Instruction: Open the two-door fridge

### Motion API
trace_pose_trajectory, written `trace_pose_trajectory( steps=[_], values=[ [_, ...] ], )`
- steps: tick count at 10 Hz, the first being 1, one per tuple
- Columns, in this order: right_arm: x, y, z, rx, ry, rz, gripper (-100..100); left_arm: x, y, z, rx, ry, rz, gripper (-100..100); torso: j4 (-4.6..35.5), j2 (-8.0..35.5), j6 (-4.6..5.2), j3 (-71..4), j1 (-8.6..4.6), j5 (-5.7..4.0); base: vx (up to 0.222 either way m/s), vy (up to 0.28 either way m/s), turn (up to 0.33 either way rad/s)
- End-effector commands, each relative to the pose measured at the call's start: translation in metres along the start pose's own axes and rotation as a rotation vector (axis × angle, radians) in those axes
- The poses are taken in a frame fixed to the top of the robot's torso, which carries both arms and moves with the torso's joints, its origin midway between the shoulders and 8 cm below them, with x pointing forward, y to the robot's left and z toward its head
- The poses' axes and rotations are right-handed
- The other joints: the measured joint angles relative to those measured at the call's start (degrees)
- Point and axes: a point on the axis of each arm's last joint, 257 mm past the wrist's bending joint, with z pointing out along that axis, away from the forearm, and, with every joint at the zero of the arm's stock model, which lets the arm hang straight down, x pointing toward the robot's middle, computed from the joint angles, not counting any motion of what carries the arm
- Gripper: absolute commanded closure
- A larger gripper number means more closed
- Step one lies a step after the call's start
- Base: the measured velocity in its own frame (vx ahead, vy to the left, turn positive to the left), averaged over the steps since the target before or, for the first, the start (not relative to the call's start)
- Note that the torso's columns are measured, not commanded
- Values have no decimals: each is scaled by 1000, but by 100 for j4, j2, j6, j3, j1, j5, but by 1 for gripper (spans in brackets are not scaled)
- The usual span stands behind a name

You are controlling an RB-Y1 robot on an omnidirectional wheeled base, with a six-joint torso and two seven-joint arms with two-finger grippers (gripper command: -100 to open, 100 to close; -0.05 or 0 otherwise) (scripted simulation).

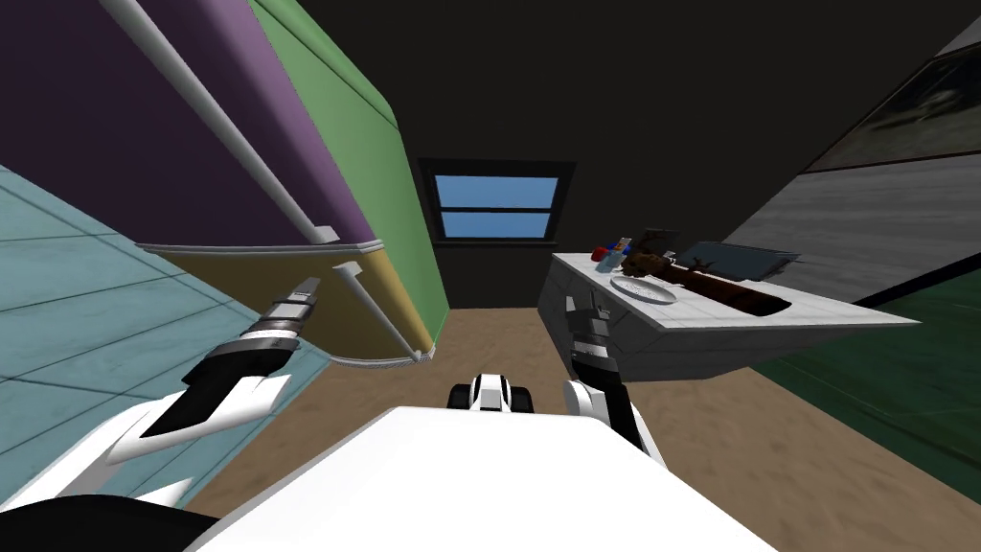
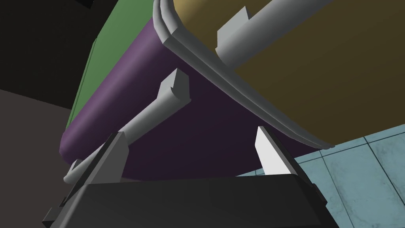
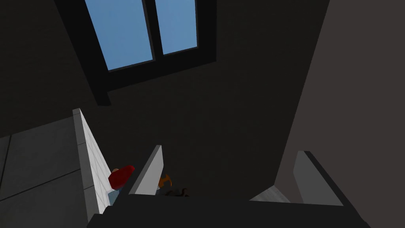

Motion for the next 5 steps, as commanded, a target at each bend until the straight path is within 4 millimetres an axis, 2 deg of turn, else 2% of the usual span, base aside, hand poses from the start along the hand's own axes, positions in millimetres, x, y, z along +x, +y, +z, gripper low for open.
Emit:
trace_pose_trajectory(
  steps=[1, 3, 4, 5],
  values=[
    [0, 0, 0, 0, 0, 0, 0, -28, 16, 6, -58, -29, 50, -100, -1, -6, 5, -3, -2, 0, 48, -25, -118],
    [0, 0, 0, 0, 0, 0, 0, -67, 38, 12, -140, -67, 113, -100, -3, -10, 6, -5, 2, 2, 67, -27, -270],
    [0, 0, 0, 0, 0, 0, 0, -74, 40, 11, -151, -79, 117, -100, -5, -16, 4, -9, -1, 1, 59, -26, -88],
    [0, 0, 0, 0, 0, 0, 0, -95, 49, 13, -187, -101, 141, -100, -2, -6, -4, -4, -1, 0, 47, -33, -164]
  ],
)
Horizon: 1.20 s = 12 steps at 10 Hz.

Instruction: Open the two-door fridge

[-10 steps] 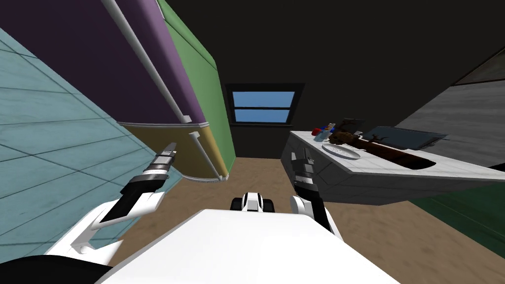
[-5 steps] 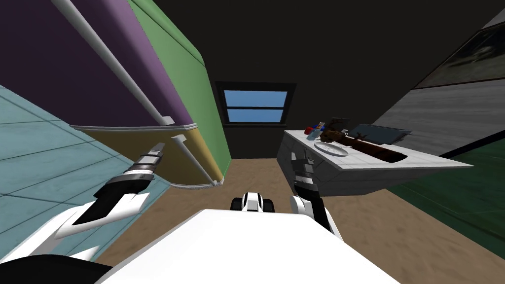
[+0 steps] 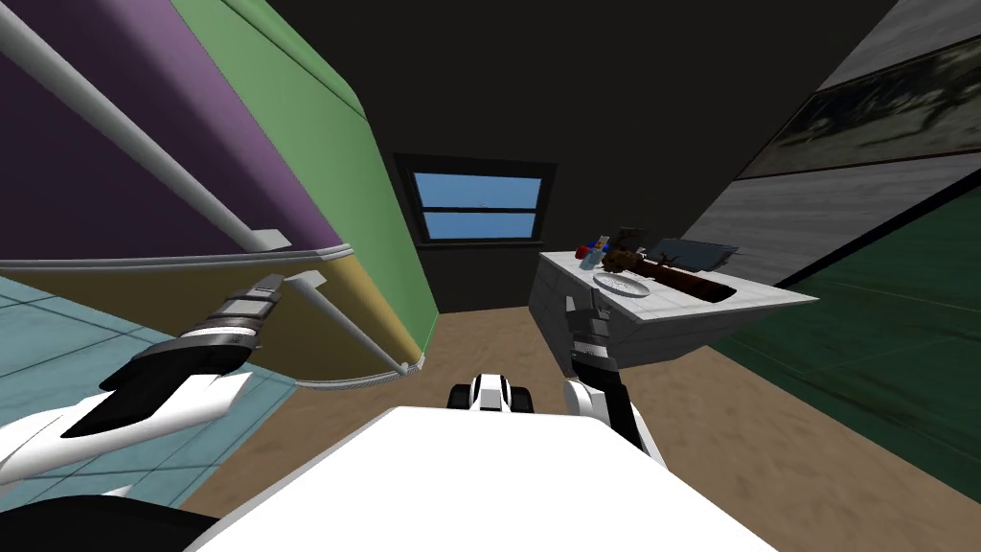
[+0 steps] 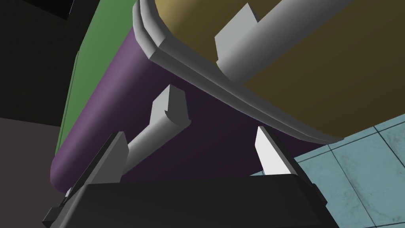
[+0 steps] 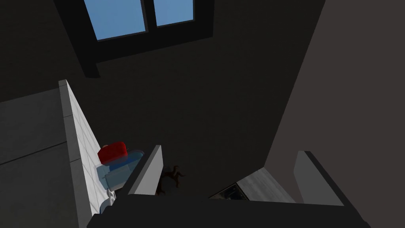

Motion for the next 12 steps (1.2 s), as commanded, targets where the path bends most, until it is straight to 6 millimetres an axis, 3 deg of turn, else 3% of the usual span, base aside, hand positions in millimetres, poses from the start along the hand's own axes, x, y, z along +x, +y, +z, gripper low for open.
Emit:
trace_pose_trajectory(
  steps=[1, 3, 4, 5, 6, 7, 8, 9, 10, 12],
  values=[
    [0, 0, 0, 0, 0, 0, 0, -30, 16, 5, -59, -33, 30, -100, 2, 4, 9, 3, -2, 0, 32, -21, -95],
    [0, 0, 0, 0, 0, 0, 0, -69, 36, 12, -133, -80, 61, -100, 2, 5, 9, 4, 1, 1, 31, -36, -240],
    [0, 0, 0, 0, 0, 0, 0, -72, 39, 11, -148, -83, 61, -100, 0, 0, 9, 0, -4, -1, 22, -26, -70],
    [0, 0, 0, 0, 0, 0, 0, -92, 49, 12, -187, -108, 69, -100, 0, 0, 1, 1, 3, 2, 14, -31, -115],
    [0, 0, 0, 0, 0, 0, 0, -92, 50, 12, -191, -108, 68, -100, 1, 2, 7, 2, 3, 2, 10, -21, -86],
    [0, 0, 0, 0, 0, 0, 0, -111, 60, 13, -230, -132, 70, -100, 1, 2, 5, 2, 4, 2, 12, -22, -150],
    [0, 0, 0, 0, 0, 0, 0, -111, 61, 12, -234, -132, 70, -100, 0, 0, 8, 1, 2, 2, 6, -19, -83],
    [0, 0, 0, 0, 0, 0, 0, -130, 71, 12, -275, -155, 66, -100, 0, 0, 5, 1, 2, 2, 0, -27, -134],
    [0, 0, 0, 0, 0, 0, 0, -130, 71, 12, -275, -155, 66, -100, 0, 0, 8, 1, 0, 1, 0, -21, -87],
    [0, 0, 0, 0, 0, 0, 0, -163, 89, 8, -349, -201, 49, -100, 0, -1, 7, 0, -2, 0, -3, -36, -171]
  ],
)
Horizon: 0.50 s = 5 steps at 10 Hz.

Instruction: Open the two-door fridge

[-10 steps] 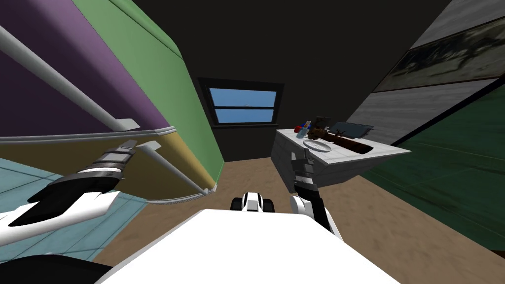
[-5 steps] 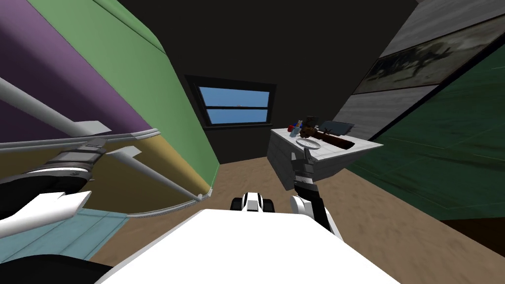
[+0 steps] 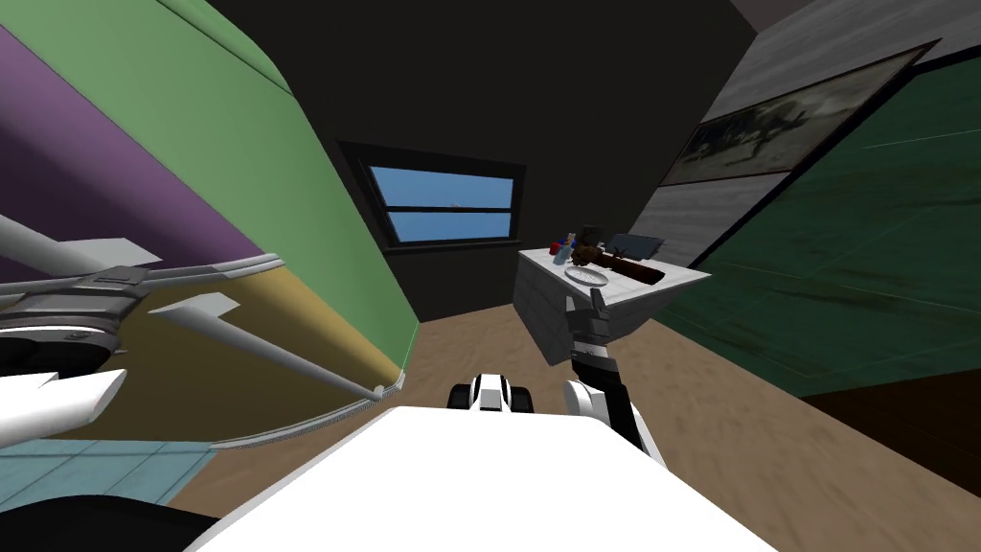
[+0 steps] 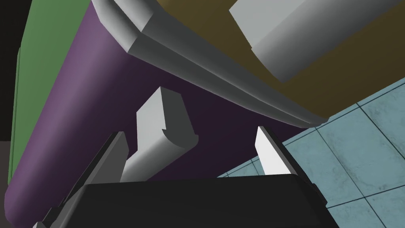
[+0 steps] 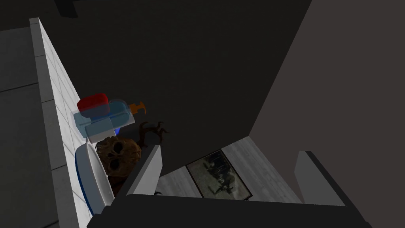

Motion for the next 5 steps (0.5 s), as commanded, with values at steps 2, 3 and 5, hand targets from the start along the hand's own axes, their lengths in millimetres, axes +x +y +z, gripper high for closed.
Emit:
trace_pose_trajectory(
  steps=[2, 3, 5],
  values=[
    [0, 0, 0, 0, 0, 0, 0, -39, 27, 6, -102, -47, -28, -100, 1, 3, -1, 2, -3, 0, -13, -45, -126],
    [0, 0, 0, 0, 0, 0, 0, -53, 36, 7, -137, -65, -42, -100, 1, 3, -5, 3, 6, 2, -13, -32, -100],
    [0, 0, 0, 0, 0, 0, 0, -78, 51, 8, -197, -96, -75, -100, 0, 0, 1, 1, 4, 2, -22, -42, -166]
  ],
)
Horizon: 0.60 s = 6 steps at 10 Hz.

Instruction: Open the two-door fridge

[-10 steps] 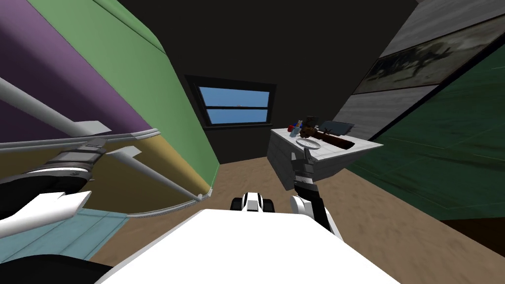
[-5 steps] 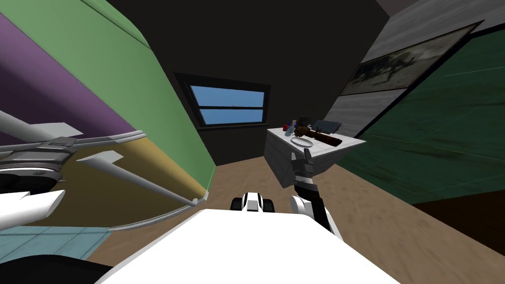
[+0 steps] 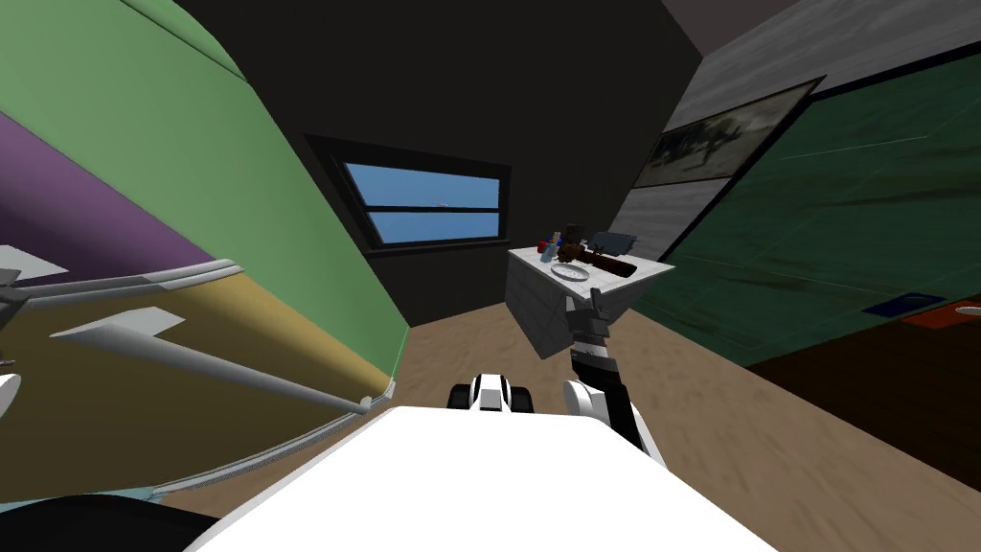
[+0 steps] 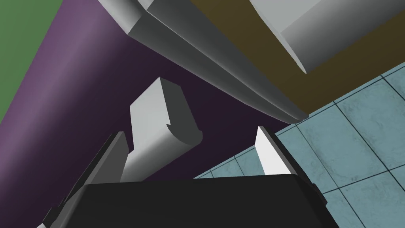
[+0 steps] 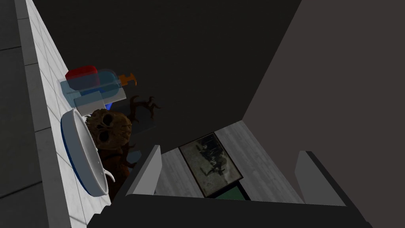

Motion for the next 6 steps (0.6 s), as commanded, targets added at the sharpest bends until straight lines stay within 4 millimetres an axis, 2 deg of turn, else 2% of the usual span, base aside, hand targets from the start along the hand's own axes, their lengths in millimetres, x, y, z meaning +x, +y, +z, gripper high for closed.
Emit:
trace_pose_trajectory(
  steps=[1, 6],
  values=[
    [0, 0, 0, 0, 0, 0, 0, -20, 13, 4, -57, -23, -27, -100, 1, 1, -3, 0, -3, -2, -13, -30, -40],
    [0, 0, 0, 0, 0, 0, 0, -67, 36, 8, -171, -79, -104, -100, 0, 0, -4, 0, -1, -1, -10, -34, -120]
  ],
)
